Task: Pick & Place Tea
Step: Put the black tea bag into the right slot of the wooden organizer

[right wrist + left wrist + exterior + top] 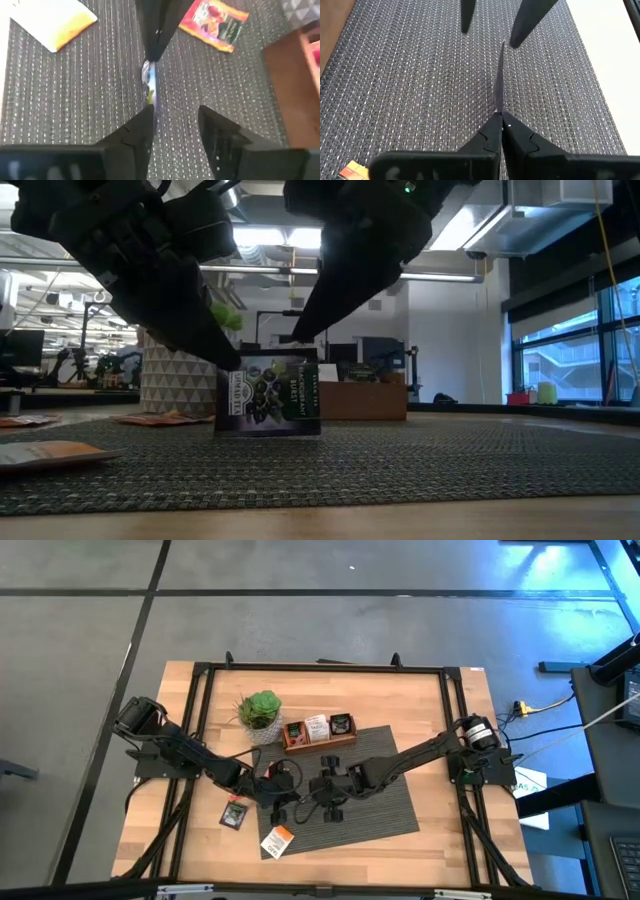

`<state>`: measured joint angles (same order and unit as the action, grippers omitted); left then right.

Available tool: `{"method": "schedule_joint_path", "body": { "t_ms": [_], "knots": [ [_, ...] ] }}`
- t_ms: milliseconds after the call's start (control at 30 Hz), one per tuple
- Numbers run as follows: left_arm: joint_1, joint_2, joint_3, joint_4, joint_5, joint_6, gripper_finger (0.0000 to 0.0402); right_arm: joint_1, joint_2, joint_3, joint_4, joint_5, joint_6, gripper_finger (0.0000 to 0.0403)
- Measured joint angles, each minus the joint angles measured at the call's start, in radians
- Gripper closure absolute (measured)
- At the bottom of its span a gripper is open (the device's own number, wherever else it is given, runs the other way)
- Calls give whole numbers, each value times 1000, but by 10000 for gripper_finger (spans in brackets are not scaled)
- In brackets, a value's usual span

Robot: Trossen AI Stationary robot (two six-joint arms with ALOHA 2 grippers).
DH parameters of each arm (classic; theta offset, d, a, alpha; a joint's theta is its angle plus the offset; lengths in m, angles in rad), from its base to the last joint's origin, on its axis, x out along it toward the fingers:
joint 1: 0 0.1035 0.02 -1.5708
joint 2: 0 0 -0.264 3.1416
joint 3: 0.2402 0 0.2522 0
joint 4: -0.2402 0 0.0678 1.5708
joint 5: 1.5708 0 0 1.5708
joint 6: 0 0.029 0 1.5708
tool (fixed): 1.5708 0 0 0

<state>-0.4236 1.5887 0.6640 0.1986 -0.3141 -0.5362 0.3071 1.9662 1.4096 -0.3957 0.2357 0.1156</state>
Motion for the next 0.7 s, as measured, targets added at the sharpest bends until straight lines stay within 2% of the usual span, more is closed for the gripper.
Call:
{"method": "schedule_joint_path", "body": {
  "t_ms": [133, 367, 533, 700],
  "knots": [
    [0, 0, 0, 0, 7, 0, 399, 16, -20, -8, -13, 5, -2, 232],
    [0, 0, 0, -16, 7, 0, 399, 37, -111, -150, 84, 15, 75, 231],
    [-1, 0, 0, -19, 5, 0, 399, 66, -217, -326, 305, 94, 83, 231],
    [-1, 0, 0, -17, 17, 0, 398, 84, -248, -530, 670, 107, 58, 231]
  ]
}}
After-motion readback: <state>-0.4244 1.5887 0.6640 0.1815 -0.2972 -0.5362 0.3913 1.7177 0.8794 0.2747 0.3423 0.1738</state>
